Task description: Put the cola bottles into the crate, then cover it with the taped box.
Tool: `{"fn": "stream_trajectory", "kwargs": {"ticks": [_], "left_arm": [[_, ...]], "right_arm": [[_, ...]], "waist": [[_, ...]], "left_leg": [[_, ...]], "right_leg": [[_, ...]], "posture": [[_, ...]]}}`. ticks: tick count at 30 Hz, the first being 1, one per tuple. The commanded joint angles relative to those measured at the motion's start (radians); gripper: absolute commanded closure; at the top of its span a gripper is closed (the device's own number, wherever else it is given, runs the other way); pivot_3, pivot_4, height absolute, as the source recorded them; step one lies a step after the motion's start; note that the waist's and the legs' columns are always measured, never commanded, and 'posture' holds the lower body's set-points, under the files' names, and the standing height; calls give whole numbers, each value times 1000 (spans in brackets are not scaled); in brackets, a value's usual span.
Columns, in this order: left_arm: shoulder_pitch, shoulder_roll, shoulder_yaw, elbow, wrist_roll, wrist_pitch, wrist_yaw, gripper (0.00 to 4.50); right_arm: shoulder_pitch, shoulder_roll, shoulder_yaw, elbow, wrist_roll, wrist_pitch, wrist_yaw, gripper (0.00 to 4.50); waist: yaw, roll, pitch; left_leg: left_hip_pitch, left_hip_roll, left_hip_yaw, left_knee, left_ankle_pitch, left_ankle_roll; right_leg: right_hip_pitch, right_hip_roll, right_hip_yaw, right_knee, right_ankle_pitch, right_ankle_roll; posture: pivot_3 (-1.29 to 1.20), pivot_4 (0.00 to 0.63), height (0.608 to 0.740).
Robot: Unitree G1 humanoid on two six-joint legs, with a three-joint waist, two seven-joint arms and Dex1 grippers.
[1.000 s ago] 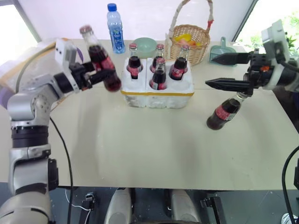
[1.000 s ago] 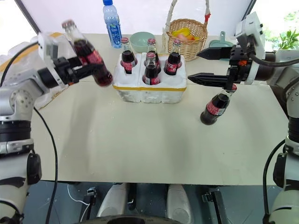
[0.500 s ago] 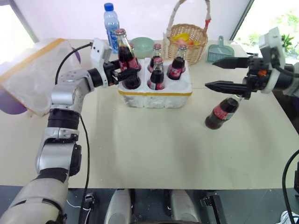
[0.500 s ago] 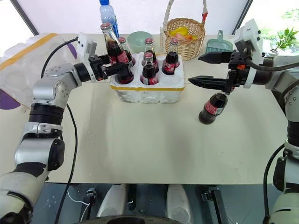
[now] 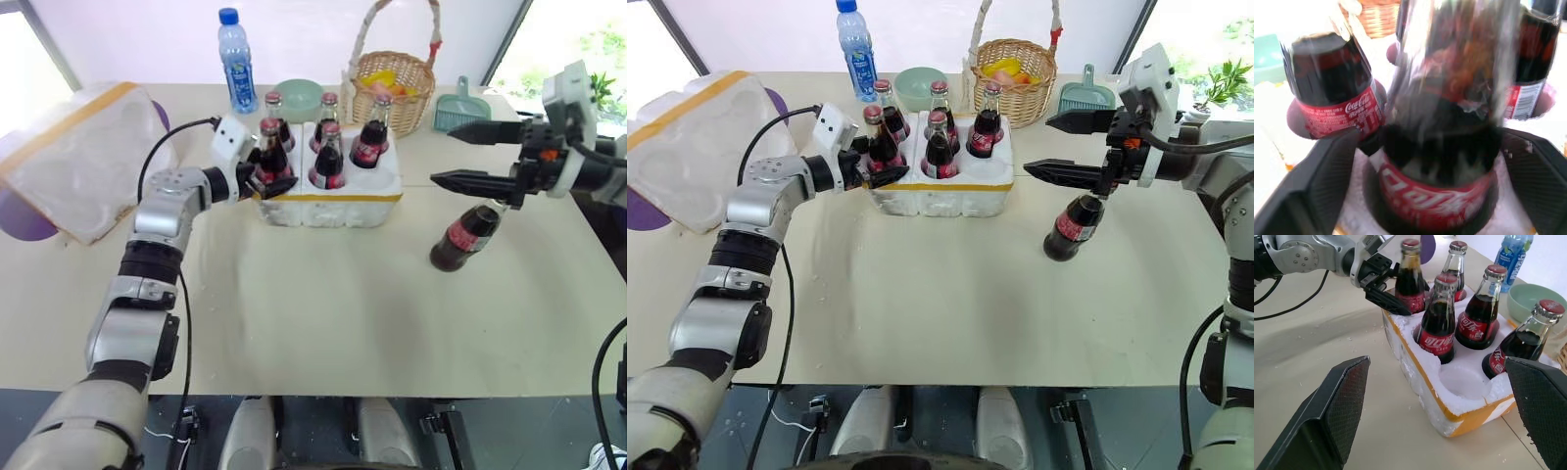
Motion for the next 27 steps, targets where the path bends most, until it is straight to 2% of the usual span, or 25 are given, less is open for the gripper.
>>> {"fn": "stream_trajectory", "kwargs": {"ticks": [1,4,7,10,13,15,17,19,23,27], "left_arm": [[-24,8,33,30,6,-15,26,95],[-40,22,83,-3,-50,15,2,95],[-64,71,186,-139,-200,144,-64,95],[-66,135,262,-284,-346,299,-118,95],[-41,196,305,-420,-472,423,-175,95],[-3,238,302,-525,-537,490,-223,95],[74,283,243,-654,-562,523,-291,95],[133,309,191,-734,-562,528,-332,95],[220,272,59,-788,-453,431,-307,95],[238,198,1,-768,-395,381,-247,95]], "right_arm": [[-38,-32,-26,6,-9,-26,12,0],[-60,-76,-54,36,-13,-28,29,0],[-53,-184,-140,96,-7,-14,61,0],[87,-251,-267,90,-12,3,68,0],[289,-237,-437,16,-20,38,48,0],[428,-194,-567,-56,-16,81,20,0],[574,-114,-684,-158,-15,122,-24,0],[673,-52,-744,-240,-11,140,-63,0],[836,113,-760,-401,14,144,-159,0],[848,268,-664,-491,15,115,-313,0]], "waist": [[1,0,0],[0,0,0],[0,0,1],[2,-1,1],[2,0,0],[3,0,0],[2,1,-1],[2,1,-1],[1,1,-1],[-6,0,-1]], "left_leg": [[0,0,0,0,0,0],[0,0,0,0,0,0],[-1,0,0,0,0,0],[-2,0,0,-2,0,0],[0,0,0,-2,0,1],[2,0,0,0,0,0],[6,0,0,0,0,0],[12,0,0,-2,0,0],[17,0,0,-2,-1,0],[17,0,0,-2,0,0]], "right_leg": [[0,0,0,0,0,0],[0,0,0,0,0,0],[-2,0,0,0,0,0],[-3,0,0,-1,0,0],[1,0,0,-2,0,0],[3,-1,0,-2,0,0],[7,-1,0,-1,0,0],[12,-1,0,-1,0,0],[17,0,0,-2,-2,-3],[17,0,1,-2,-2,-3]], "posture": [[0,150,740],[0,150,740],[0,150,740],[0,150,740],[0,150,740],[0,150,740],[0,150,740],[0,150,740],[0,150,740],[0,150,740]]}}
